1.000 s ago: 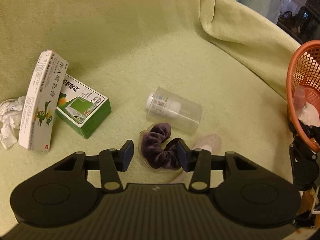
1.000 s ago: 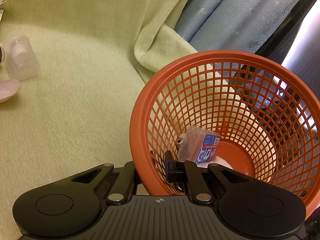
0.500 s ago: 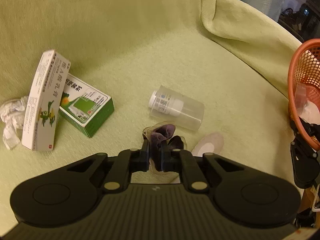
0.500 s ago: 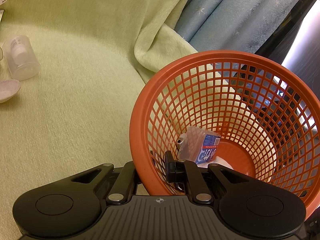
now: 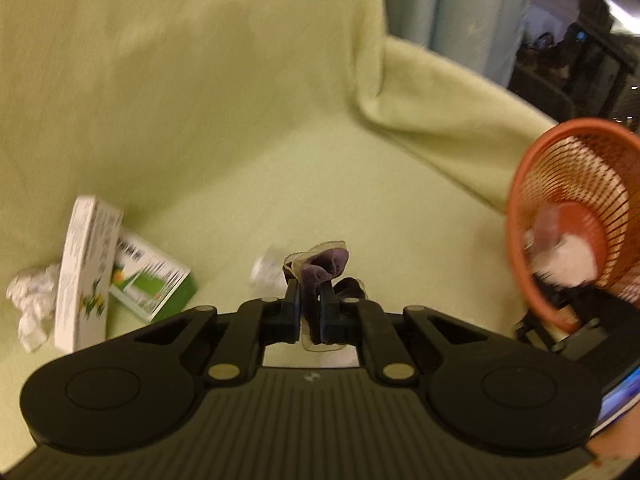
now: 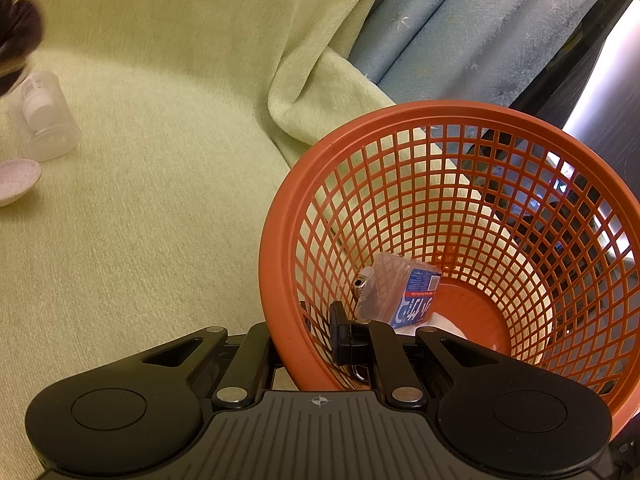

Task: Organize objects
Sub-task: 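Carry the scrunchie into the basket and open the left gripper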

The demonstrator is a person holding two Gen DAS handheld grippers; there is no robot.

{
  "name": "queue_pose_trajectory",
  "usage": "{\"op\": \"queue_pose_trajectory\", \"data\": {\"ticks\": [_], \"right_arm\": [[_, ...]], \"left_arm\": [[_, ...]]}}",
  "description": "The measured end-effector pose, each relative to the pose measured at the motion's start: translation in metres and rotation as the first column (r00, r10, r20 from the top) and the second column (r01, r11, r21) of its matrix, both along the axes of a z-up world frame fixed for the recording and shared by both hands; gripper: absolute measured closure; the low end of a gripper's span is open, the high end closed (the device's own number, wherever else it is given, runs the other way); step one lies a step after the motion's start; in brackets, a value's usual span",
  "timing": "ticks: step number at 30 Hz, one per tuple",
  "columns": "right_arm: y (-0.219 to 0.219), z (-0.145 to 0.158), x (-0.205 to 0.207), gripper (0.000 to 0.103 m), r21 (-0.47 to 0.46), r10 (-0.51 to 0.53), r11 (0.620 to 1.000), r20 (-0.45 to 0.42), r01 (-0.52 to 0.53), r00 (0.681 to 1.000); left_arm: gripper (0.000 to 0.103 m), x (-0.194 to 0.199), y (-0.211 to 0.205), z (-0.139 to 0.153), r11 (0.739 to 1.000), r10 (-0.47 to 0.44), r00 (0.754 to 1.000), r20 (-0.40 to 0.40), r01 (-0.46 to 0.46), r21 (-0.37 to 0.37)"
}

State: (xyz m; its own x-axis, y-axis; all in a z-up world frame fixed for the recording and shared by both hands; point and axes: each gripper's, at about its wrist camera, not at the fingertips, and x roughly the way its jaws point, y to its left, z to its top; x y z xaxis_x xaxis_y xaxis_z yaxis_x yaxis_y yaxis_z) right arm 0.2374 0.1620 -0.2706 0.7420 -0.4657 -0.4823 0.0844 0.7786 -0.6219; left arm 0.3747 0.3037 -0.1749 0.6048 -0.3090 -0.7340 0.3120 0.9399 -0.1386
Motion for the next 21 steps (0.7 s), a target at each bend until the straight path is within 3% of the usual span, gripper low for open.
{"op": "queue_pose_trajectory", "data": {"ticks": [11, 21], "right_arm": [[0.000, 0.000, 0.001, 0.097, 0.002, 0.000, 1.000, 0.001, 0.000, 1.000], [0.000, 0.000, 0.001, 0.097, 0.004, 0.000, 1.000, 0.002, 0.000, 1.000]], "left_arm": [[0.097, 0.001, -0.063, 0.050, 0.983, -0.148, 0.985, 0.088, 0.157, -0.100], [0.097, -0.003, -0.118, 0.064, 0.944, -0.294, 0.950, 0.105, 0.306, -0.121]]}}
